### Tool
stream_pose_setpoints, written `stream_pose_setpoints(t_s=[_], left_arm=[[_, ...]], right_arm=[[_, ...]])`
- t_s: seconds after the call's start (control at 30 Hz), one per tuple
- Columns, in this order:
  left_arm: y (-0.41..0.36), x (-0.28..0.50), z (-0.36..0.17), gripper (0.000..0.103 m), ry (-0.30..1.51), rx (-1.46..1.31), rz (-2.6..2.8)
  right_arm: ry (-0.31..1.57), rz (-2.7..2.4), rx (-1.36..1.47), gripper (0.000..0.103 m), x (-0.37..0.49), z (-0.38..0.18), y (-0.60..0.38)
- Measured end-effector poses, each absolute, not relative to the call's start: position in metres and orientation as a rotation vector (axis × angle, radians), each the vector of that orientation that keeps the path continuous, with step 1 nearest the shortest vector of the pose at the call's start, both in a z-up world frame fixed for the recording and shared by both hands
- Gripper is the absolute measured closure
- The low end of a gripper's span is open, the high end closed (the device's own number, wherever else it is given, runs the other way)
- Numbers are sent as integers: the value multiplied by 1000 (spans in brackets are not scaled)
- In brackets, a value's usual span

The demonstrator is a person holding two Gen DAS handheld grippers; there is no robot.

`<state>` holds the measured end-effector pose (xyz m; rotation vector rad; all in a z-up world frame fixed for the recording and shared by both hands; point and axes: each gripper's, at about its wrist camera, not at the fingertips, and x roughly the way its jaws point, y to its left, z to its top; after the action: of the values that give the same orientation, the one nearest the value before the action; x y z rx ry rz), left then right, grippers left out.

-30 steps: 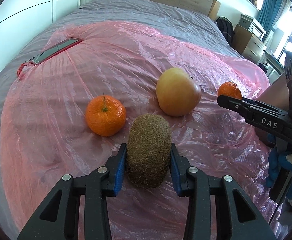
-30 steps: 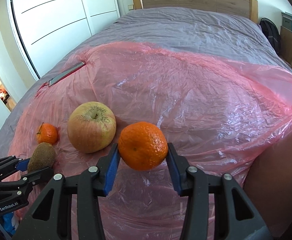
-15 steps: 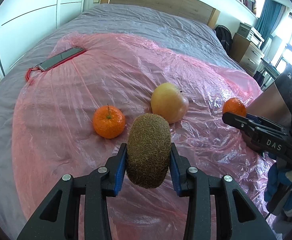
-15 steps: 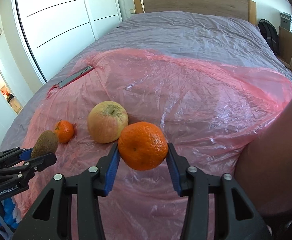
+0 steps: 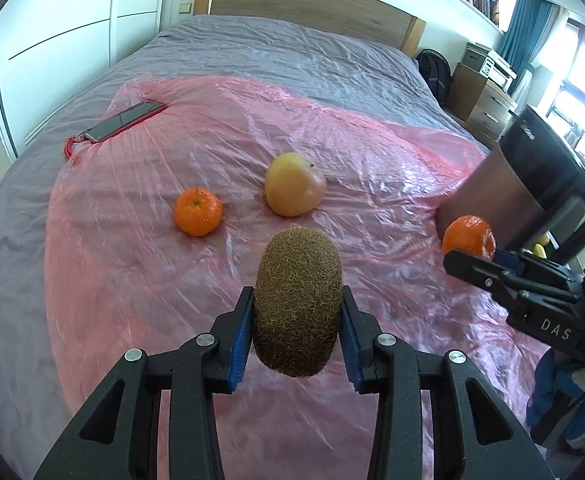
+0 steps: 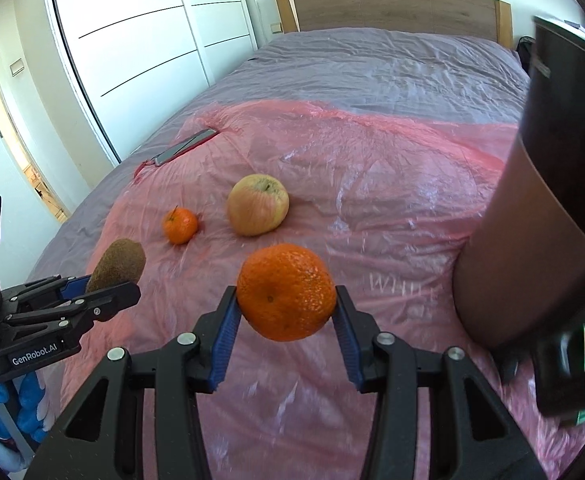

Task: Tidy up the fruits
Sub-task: 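Lift and carry the kiwi and mandarin with both tools to the green tray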

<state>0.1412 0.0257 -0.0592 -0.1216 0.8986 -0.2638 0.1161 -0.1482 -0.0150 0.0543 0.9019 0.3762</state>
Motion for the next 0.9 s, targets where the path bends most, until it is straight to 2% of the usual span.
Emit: stream_pose_setpoints(t_s=[0.47,0.9], left_arm=[[-27,75,-43,69,909,-35,-341],[-74,43,-23,69,888,49,-415]], right_arm=[[942,334,56,40,35,-11,-186],[929,252,82,40,-2,0,-232]])
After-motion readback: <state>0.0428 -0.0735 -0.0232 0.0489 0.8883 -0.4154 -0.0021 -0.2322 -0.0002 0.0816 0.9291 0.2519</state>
